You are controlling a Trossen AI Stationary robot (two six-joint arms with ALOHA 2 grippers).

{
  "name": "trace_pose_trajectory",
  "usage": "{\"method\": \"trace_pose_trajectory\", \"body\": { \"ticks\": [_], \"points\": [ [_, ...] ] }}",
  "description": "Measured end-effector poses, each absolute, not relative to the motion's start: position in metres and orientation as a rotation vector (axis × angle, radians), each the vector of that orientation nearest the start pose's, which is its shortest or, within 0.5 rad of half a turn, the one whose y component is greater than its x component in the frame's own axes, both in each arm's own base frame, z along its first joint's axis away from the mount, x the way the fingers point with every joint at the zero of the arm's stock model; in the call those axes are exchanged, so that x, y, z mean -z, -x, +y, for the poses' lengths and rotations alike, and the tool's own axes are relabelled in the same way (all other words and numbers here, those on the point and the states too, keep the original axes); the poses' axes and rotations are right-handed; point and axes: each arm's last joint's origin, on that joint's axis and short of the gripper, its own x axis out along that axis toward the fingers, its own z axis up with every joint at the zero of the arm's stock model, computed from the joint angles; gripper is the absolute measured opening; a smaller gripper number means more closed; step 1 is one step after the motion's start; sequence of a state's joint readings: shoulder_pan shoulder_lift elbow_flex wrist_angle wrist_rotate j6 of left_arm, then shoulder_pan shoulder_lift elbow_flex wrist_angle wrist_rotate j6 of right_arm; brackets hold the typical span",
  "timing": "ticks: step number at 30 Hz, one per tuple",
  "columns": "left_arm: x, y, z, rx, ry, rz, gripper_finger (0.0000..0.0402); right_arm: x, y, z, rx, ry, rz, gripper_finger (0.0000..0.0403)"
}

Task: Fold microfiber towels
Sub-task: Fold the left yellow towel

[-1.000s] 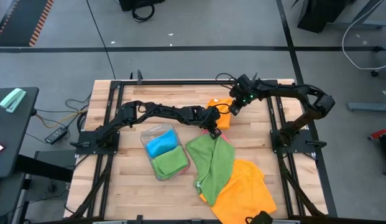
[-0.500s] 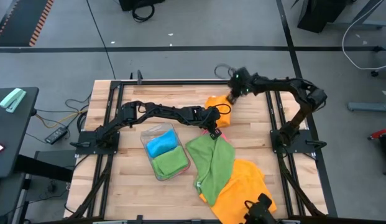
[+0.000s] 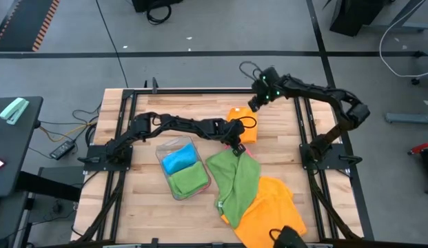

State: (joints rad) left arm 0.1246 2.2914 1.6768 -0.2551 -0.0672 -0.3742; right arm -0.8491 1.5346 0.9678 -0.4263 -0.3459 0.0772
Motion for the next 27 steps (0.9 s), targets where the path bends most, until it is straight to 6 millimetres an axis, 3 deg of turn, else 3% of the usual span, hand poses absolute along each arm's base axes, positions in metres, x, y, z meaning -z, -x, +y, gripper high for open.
{"method": "trace_pose_trajectory", "body": {
  "ticks": [3, 11, 17, 27],
  "points": [
    [-0.153, -0.485, 0.062, -0.324, 0.366, 0.805, 0.0048, -0.202, -0.207, -0.202, 0.442, -0.653, 0.888, 0.0057],
    [-0.199, -0.472, 0.061, -0.250, 0.211, 0.789, 0.0057, -0.211, -0.199, -0.155, 0.379, -0.597, 0.867, 0.0060],
    [-0.212, -0.457, 0.060, -0.196, 0.084, 0.888, 0.0047, -0.196, -0.187, -0.123, 0.321, -0.583, 0.901, 0.0081],
    [-0.213, -0.447, 0.085, -0.193, 0.006, 0.958, 0.0041, -0.192, -0.181, -0.102, 0.306, -0.620, 0.884, 0.0144]
  ]
}}
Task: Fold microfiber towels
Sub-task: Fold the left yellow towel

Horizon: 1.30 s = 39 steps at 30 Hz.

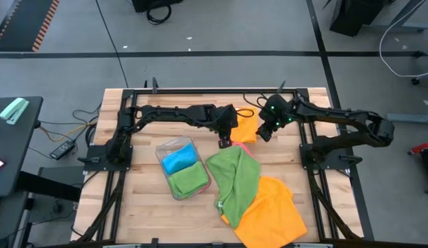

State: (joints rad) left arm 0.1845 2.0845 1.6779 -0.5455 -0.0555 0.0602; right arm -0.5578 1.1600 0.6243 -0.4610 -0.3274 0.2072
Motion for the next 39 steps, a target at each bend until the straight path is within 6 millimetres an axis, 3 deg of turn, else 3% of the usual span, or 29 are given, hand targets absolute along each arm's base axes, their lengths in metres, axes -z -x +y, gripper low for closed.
{"method": "trace_pose_trajectory", "body": {
  "ticks": [5, 11, 19, 24, 30, 33, 39],
  "points": [
    [-0.211, -0.452, 0.115, -0.255, 0.022, 0.858, 0.0036, -0.183, -0.188, -0.095, 0.283, -0.406, 0.859, 0.0152],
    [-0.194, -0.463, 0.145, -0.320, 0.036, 0.741, 0.0028, -0.164, -0.194, -0.091, 0.244, -0.278, 0.743, 0.0141],
    [-0.174, -0.465, 0.163, -0.374, 0.117, 0.719, 0.0027, -0.142, -0.199, -0.085, 0.252, -0.364, 0.815, 0.0127],
    [-0.168, -0.454, 0.176, -0.378, 0.211, 0.793, 0.0009, -0.140, -0.206, -0.082, 0.289, -0.380, 0.801, 0.0123],
    [-0.165, -0.449, 0.194, -0.340, 0.286, 0.765, 0.0012, -0.136, -0.204, -0.080, 0.331, -0.417, 0.836, 0.0123],
    [-0.163, -0.449, 0.194, -0.333, 0.288, 0.812, 0.0014, -0.135, -0.203, -0.079, 0.332, -0.431, 0.859, 0.0123],
    [-0.179, -0.455, 0.185, -0.271, 0.323, 0.848, 0.0008, -0.128, -0.194, -0.073, 0.259, -0.489, 0.976, 0.0123]
  ]
}}
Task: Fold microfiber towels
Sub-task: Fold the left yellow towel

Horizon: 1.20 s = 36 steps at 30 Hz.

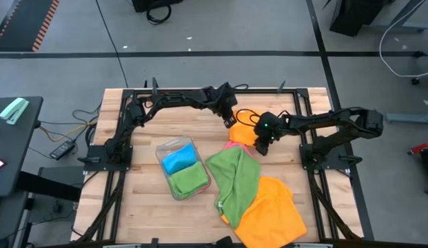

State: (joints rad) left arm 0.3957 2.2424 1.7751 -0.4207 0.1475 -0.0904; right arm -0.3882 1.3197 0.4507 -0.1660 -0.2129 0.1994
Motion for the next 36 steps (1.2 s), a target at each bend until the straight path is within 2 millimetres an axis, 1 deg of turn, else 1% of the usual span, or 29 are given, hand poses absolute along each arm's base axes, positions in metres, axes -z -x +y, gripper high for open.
{"method": "trace_pose_trajectory", "body": {
  "ticks": [5, 9, 13, 17, 23, 26, 30, 33, 36],
  "points": [
    [-0.204, -0.464, 0.171, -0.229, 0.248, 0.859, 0.0017, -0.127, -0.188, -0.068, 0.204, -0.551, 1.066, 0.0123],
    [-0.216, -0.469, 0.169, -0.227, 0.234, 0.833, 0.0011, -0.135, -0.187, -0.067, 0.192, -0.555, 1.112, 0.0123],
    [-0.219, -0.466, 0.169, -0.231, 0.241, 0.875, 0.0007, -0.163, -0.197, -0.075, 0.258, -0.457, 0.982, 0.0123],
    [-0.220, -0.461, 0.165, -0.210, 0.216, 0.935, 0.0019, -0.179, -0.195, -0.083, 0.345, -0.409, 0.914, 0.0123],
    [-0.218, -0.459, 0.147, -0.132, 0.208, 1.017, 0.0025, -0.182, -0.186, -0.090, 0.409, -0.462, 0.884, 0.0125],
    [-0.218, -0.462, 0.138, -0.108, 0.202, 1.017, 0.0025, -0.180, -0.182, -0.102, 0.452, -0.561, 0.868, 0.0130],
    [-0.225, -0.463, 0.125, -0.077, 0.173, 1.011, 0.0014, -0.179, -0.174, -0.126, 0.458, -0.655, 0.854, 0.0136],
    [-0.226, -0.463, 0.116, -0.044, 0.137, 1.021, 0.0007, -0.182, -0.170, -0.148, 0.477, -0.685, 0.833, 0.0140],
    [-0.226, -0.464, 0.111, -0.030, 0.129, 1.031, 0.0010, -0.187, -0.171, -0.170, 0.476, -0.668, 0.850, 0.0148]
  ]
}}
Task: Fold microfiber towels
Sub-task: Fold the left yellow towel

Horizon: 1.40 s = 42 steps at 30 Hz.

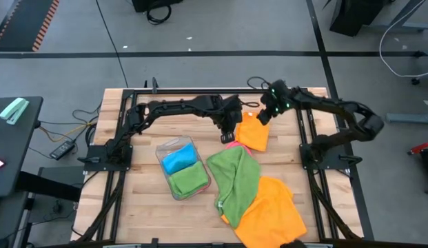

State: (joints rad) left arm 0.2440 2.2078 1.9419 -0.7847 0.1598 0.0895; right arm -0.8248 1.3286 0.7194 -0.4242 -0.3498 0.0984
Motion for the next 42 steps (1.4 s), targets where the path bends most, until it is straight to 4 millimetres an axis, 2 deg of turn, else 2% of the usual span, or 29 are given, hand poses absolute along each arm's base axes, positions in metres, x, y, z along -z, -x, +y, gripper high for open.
{"method": "trace_pose_trajectory", "body": {
  "ticks": [3, 7, 13, 18, 26, 30, 35, 42],
  "points": [
    [-0.226, -0.465, 0.108, -0.024, 0.127, 1.030, 0.0027, -0.186, -0.174, -0.190, 0.457, -0.659, 0.905, 0.0159],
    [-0.226, -0.465, 0.107, -0.033, 0.144, 1.031, 0.0043, -0.176, -0.182, -0.217, 0.409, -0.671, 0.985, 0.0181],
    [-0.224, -0.463, 0.107, -0.035, 0.154, 1.056, 0.0034, -0.170, -0.197, -0.247, 0.342, -0.609, 1.086, 0.0225],
    [-0.224, -0.463, 0.106, -0.035, 0.155, 1.058, 0.0021, -0.165, -0.211, -0.257, 0.278, -0.501, 1.189, 0.0249],
    [-0.224, -0.462, 0.108, -0.039, 0.159, 1.065, 0.0019, -0.148, -0.218, -0.253, 0.179, -0.426, 1.289, 0.0252],
    [-0.224, -0.461, 0.108, -0.038, 0.159, 1.068, 0.0022, -0.145, -0.221, -0.253, 0.177, -0.355, 1.326, 0.0239],
    [-0.223, -0.460, 0.108, -0.038, 0.162, 1.080, 0.0015, -0.140, -0.221, -0.254, 0.153, -0.349, 1.327, 0.0206],
    [-0.223, -0.460, 0.107, -0.038, 0.164, 1.090, 0.0019, -0.134, -0.220, -0.248, 0.145, -0.318, 1.344, 0.0126]
  ]
}}
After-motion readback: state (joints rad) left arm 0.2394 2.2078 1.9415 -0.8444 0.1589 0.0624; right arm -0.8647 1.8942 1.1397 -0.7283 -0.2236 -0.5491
